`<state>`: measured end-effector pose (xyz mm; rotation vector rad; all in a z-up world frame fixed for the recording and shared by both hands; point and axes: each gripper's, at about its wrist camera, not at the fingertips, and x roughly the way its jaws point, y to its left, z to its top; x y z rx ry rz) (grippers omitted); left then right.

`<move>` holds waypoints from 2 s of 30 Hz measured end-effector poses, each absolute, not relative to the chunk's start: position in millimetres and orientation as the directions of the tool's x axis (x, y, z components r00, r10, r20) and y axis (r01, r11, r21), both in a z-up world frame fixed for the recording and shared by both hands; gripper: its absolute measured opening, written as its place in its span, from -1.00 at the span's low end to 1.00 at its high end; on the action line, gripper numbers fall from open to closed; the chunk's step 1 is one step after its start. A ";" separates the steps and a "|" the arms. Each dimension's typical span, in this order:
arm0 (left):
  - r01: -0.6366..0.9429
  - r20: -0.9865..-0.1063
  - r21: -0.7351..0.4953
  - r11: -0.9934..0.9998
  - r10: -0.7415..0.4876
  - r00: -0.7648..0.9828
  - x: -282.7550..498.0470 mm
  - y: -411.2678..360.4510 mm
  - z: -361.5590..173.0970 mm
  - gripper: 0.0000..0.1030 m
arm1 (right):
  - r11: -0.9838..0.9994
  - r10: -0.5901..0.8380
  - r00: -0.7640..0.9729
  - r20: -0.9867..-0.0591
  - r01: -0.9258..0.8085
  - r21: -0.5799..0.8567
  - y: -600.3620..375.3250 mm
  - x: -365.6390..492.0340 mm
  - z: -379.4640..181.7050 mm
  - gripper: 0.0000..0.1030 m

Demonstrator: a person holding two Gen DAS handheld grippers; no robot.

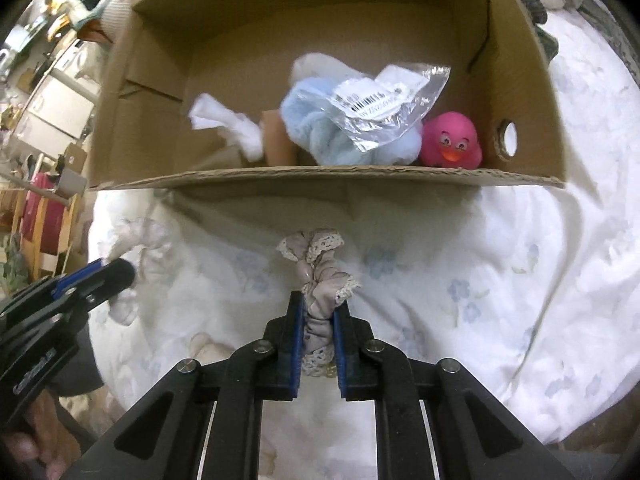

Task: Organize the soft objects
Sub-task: 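Carry both lace scrunchies over the cardboard box with both tools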

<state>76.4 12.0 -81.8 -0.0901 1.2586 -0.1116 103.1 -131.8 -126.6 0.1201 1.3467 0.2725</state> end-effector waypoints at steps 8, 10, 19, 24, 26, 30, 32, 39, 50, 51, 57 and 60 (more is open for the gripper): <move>0.011 -0.934 -0.137 0.990 -0.133 0.333 66.3 16.2 -59.5 -0.73 | 0.932 0.362 0.271 -0.892 -0.118 0.342 -148.4 80.9 -93.9 -0.70; -0.001 -0.922 -0.148 0.989 -0.137 0.361 64.2 18.0 -47.8 -0.73 | 0.926 0.377 0.300 -0.876 -0.123 0.356 -152.8 76.8 -81.2 -0.70; 0.027 -0.845 -0.119 0.993 -0.116 0.521 91.0 15.0 11.3 -0.73 | 0.908 0.416 0.441 -0.795 -0.154 0.390 -174.3 90.2 -21.7 -0.70; 0.043 -0.820 -0.093 0.995 -0.101 0.564 117.2 14.4 29.4 -0.73 | 0.908 0.416 0.482 -0.771 -0.165 0.386 -183.3 107.4 -3.1 -0.70; 0.049 -0.817 -0.089 0.995 -0.102 0.567 127.8 15.1 31.0 -0.73 | 0.909 0.412 0.487 -0.770 -0.164 0.383 -182.3 119.1 -3.7 -0.70; 0.052 -0.813 -0.087 0.995 -0.102 0.574 146.9 12.6 32.4 -0.73 | 0.913 0.403 0.501 -0.765 -0.161 0.375 -189.3 142.7 0.5 -0.70; 0.052 -0.810 -0.084 0.995 -0.099 0.578 153.4 10.4 31.0 -0.73 | 0.914 0.401 0.511 -0.761 -0.161 0.373 -191.6 155.1 0.4 -0.70; 0.051 -0.808 -0.082 0.995 -0.096 0.581 171.8 6.4 13.6 -0.73 | 0.916 0.392 0.524 -0.756 -0.145 0.375 -195.4 181.1 -13.7 -0.70; 0.083 -0.838 -0.074 0.994 -0.107 0.535 178.1 -4.3 -32.0 -0.73 | 0.936 0.347 0.451 -0.822 -0.113 0.333 -189.2 190.5 -62.0 -0.70; 0.087 -0.840 -0.074 0.993 -0.109 0.531 178.1 -5.1 -33.5 -0.73 | 0.939 0.340 0.444 -0.829 -0.115 0.324 -187.5 191.2 -65.3 -0.70; 0.088 -0.853 -0.072 0.994 -0.107 0.511 180.6 -8.5 -43.1 -0.72 | 0.942 0.334 0.418 -0.845 -0.113 0.316 -186.1 192.4 -76.4 -0.70; 0.083 -0.858 -0.066 0.994 -0.099 0.503 180.0 -7.9 -46.8 -0.72 | 0.942 0.333 0.407 -0.850 -0.101 0.321 -188.2 194.1 -79.7 -0.70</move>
